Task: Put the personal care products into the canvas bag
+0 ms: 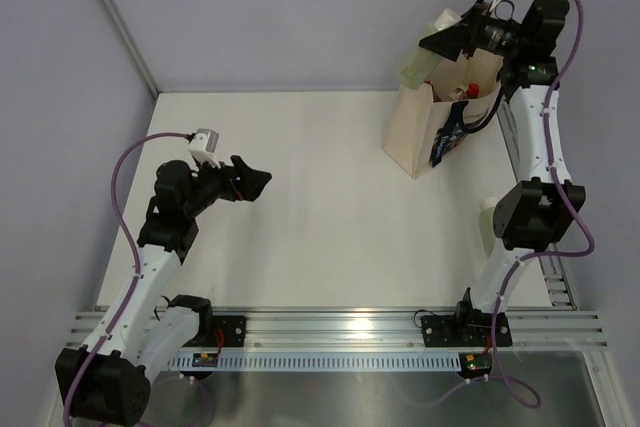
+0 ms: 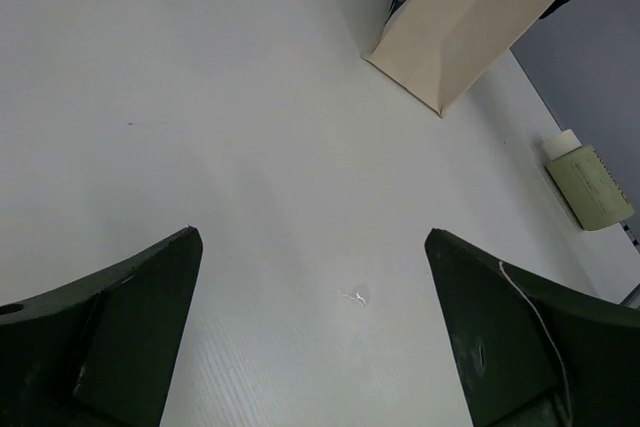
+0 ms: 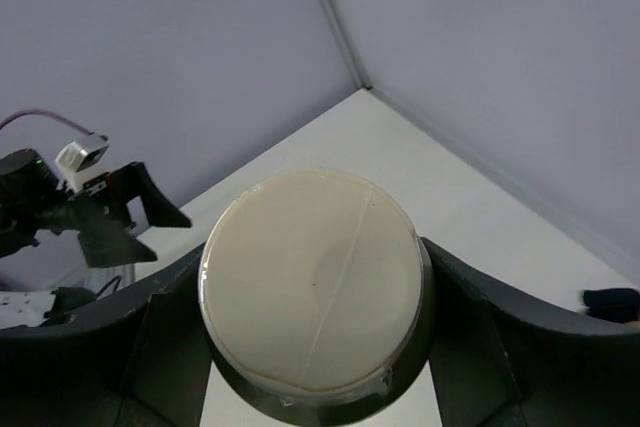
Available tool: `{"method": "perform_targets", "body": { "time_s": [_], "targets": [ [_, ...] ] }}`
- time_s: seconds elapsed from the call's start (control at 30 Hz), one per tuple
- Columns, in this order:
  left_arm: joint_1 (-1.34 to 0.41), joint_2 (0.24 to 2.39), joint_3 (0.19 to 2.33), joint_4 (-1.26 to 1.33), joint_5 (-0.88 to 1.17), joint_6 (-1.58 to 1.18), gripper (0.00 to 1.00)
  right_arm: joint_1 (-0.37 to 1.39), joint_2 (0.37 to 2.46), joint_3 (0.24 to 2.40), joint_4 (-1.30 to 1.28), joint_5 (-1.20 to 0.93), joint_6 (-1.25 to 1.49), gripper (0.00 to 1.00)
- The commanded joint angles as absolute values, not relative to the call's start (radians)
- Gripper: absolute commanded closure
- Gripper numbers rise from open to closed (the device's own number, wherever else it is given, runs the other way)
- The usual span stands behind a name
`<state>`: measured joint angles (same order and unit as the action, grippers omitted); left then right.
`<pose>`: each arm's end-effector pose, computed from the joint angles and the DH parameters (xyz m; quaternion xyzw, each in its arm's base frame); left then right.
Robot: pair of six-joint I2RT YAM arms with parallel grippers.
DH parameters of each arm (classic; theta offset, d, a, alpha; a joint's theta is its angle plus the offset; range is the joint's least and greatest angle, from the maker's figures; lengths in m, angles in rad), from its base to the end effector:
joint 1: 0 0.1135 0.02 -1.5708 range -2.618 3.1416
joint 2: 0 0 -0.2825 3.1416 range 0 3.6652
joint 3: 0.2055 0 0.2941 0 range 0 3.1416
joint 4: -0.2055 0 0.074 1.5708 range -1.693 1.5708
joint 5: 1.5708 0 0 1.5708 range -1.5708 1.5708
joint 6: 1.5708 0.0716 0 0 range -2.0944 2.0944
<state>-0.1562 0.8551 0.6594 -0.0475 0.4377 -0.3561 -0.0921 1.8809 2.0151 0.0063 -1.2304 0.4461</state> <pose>0.2556 -0.0710 0.2961 0.0564 0.7784 -0.3178 0.5385 0.4846 0.0230 0.4942 -0.2777 0.6321 0.4811 0.5403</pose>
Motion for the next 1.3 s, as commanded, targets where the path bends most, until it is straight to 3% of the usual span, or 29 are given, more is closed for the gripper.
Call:
{"method": "perform_targets", "body": {
  "time_s": [0.0, 0.13, 0.33, 0.57, 0.83, 0.93, 0.97, 1.0, 1.2, 1.27],
  "targets": [
    [-0.160, 0.854, 0.653, 0.037, 0.462, -0.356, 0.01, -0.164, 1.920, 2.212, 0.019, -1.125, 0.474, 1.00],
    [-0.160, 0.853, 0.638, 0.052, 0.462, -0.362, 0.01, -0.251, 2.002, 2.338, -0.225, -1.004, 0.306, 1.00],
    [-0.160, 0.882, 0.643, 0.075, 0.476, -0.370, 0.01, -0.232, 2.091, 2.395, -0.469, -0.816, -0.035, 1.00],
    [-0.160, 0.894, 0.666, 0.066, 0.476, -0.356, 0.01, -0.130, 2.094, 2.235, -0.563, -0.724, -0.253, 1.00],
    [-0.160, 0.870, 0.629, 0.083, 0.476, -0.367, 0.01, -0.077, 2.091, 2.129, -0.673, -0.692, -0.278, 0.98],
    [-0.160, 0.867, 0.620, 0.092, 0.477, -0.368, 0.01, -0.074, 2.091, 2.100, -0.706, -0.681, -0.279, 0.84],
    [-0.160, 0.867, 0.617, 0.095, 0.483, -0.370, 0.01, -0.066, 2.089, 2.083, -0.725, -0.660, -0.303, 0.65],
    [-0.161, 0.868, 0.617, 0.100, 0.485, -0.371, 0.01, -0.063, 2.091, 2.080, -0.741, -0.651, -0.320, 0.54],
    [-0.160, 0.877, 0.620, 0.110, 0.489, -0.367, 0.01, -0.064, 2.043, 2.158, -0.831, -0.565, -0.383, 0.06],
    [-0.160, 0.885, 0.617, 0.120, 0.492, -0.362, 0.01, -0.072, 2.017, 2.183, -0.834, -0.554, -0.374, 0.01]
  ]
}}
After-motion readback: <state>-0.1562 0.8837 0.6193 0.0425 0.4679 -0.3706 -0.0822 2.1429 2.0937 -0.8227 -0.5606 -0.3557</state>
